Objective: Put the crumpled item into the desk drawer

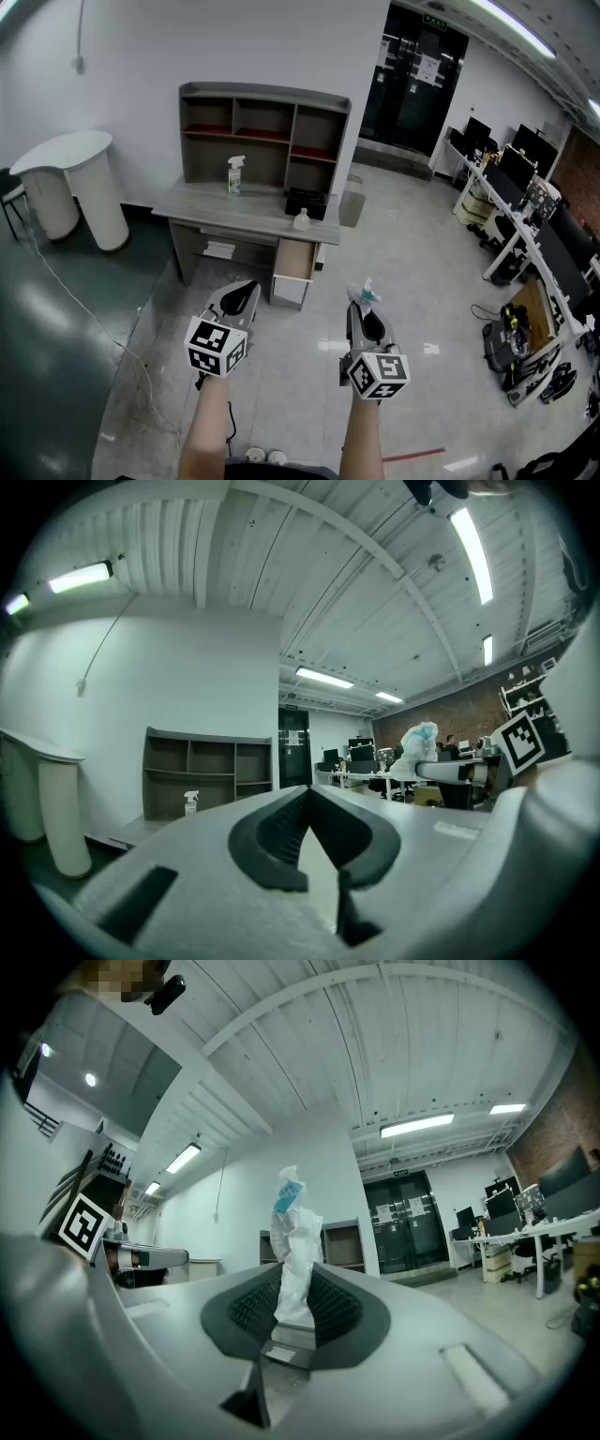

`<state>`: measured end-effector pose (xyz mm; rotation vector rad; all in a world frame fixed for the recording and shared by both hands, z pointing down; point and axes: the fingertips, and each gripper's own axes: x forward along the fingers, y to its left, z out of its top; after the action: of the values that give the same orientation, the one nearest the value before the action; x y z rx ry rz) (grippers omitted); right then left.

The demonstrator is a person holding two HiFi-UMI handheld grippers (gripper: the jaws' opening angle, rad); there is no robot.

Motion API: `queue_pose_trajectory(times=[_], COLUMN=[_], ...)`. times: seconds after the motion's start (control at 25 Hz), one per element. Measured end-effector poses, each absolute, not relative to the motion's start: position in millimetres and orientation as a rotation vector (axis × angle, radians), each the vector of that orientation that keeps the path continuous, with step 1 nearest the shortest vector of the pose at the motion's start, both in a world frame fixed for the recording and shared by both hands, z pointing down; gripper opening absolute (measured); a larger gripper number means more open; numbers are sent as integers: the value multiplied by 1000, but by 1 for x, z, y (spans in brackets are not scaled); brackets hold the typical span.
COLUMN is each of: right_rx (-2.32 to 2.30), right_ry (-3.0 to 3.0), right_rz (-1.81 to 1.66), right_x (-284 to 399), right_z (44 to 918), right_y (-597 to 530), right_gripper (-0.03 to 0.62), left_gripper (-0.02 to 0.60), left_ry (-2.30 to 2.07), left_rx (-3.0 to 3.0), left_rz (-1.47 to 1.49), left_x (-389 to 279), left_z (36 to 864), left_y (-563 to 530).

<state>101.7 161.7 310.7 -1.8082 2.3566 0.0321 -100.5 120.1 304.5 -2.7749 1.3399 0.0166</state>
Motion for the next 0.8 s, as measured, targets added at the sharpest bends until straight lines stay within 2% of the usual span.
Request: queue_pose_trajectory(times=[0.8], right_rx=[-1818], right_ry=[2281], right_rz=[1], right_x=[105], right_z=[309], right_y=[146], right_gripper=[77], left_gripper=[3], left_ry=[1339], left_rx=[-2793], left_rz=[11], left_x=[-113], left_z=[311], left_y=[101])
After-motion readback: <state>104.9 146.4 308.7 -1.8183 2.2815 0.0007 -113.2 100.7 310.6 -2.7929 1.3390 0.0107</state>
